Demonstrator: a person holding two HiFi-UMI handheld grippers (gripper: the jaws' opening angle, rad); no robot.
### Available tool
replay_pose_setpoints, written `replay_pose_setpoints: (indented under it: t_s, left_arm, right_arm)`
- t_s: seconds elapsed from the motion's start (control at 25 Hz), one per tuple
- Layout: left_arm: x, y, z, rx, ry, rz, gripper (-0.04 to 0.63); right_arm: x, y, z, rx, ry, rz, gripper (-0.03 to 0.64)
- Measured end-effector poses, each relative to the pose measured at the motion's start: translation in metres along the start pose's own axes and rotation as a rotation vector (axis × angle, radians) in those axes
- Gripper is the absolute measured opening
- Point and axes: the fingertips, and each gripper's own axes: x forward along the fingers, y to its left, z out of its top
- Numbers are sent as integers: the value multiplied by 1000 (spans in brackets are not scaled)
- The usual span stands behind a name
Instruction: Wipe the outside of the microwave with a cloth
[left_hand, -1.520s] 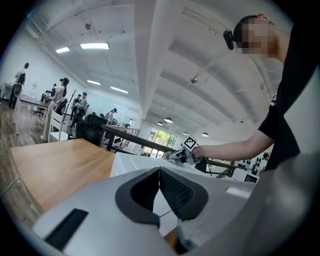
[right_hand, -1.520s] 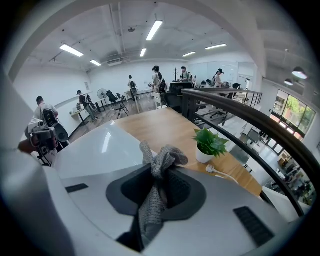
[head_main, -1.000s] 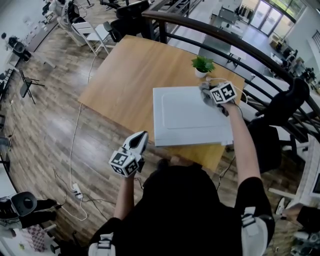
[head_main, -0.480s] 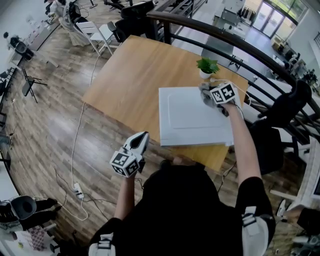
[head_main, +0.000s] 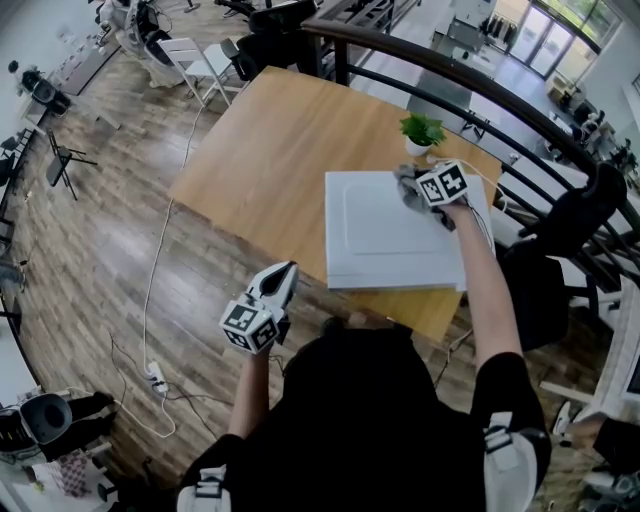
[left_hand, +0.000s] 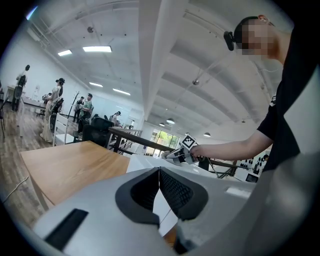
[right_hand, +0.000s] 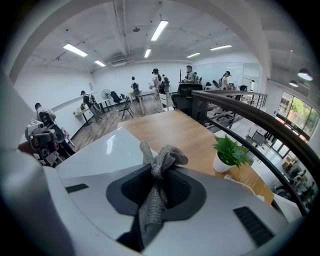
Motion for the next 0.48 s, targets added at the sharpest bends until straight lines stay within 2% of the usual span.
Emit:
replay_pose_setpoints:
  t_s: [0.48]
  left_arm:
    - [-21, 14, -1, -10, -21, 37, 3]
  right_arm:
    - [27, 40, 23, -45, 26, 50, 58]
